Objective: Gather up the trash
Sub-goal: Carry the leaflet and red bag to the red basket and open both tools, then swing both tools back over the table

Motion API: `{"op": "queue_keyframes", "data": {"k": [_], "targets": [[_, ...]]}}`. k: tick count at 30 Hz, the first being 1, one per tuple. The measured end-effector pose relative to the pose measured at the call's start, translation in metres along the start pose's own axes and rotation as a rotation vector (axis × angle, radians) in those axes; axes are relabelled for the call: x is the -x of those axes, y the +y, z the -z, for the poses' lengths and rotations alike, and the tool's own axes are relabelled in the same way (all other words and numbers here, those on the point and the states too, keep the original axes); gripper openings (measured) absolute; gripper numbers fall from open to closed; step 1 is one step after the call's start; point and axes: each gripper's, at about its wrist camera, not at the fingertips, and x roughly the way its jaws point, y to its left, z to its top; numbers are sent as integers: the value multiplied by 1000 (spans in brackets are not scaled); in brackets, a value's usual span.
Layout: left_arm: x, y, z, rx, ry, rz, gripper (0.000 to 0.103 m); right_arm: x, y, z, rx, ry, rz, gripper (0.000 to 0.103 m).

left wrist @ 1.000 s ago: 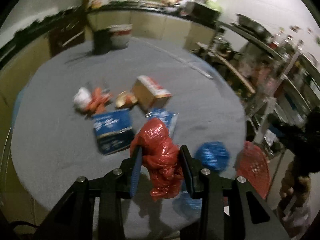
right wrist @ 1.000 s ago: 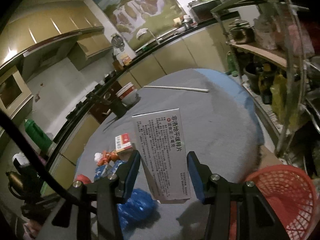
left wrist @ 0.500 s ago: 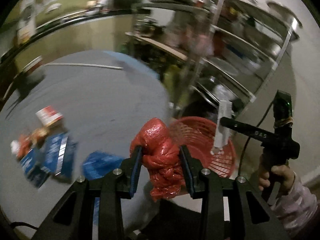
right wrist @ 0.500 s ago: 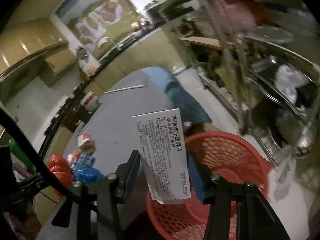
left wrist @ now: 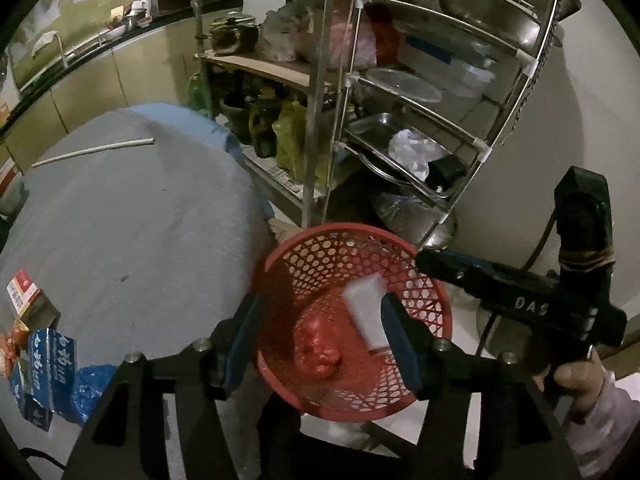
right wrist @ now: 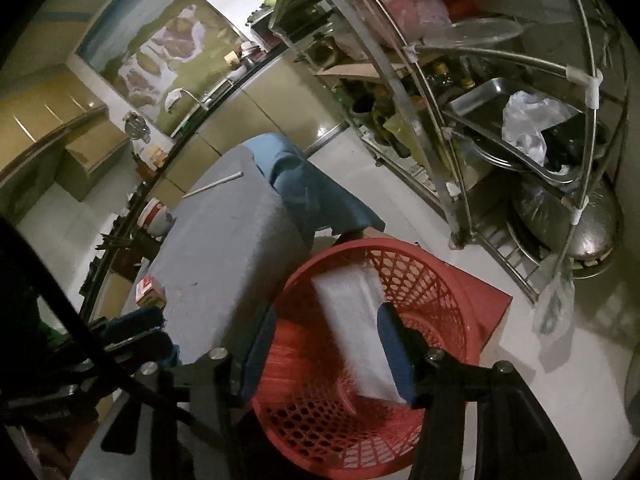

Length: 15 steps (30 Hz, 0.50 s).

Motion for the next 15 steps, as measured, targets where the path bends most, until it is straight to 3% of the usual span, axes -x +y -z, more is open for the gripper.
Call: {"op": "queue_keyframes", "data": {"k": [8, 15], "targets": [[37, 48, 20, 79, -64, -99, 63, -2, 4, -3, -1, -18, -5, 59], [92, 125, 75, 259, -120, -251, 65, -18, 39, -4, 49, 11, -51, 59]]}}
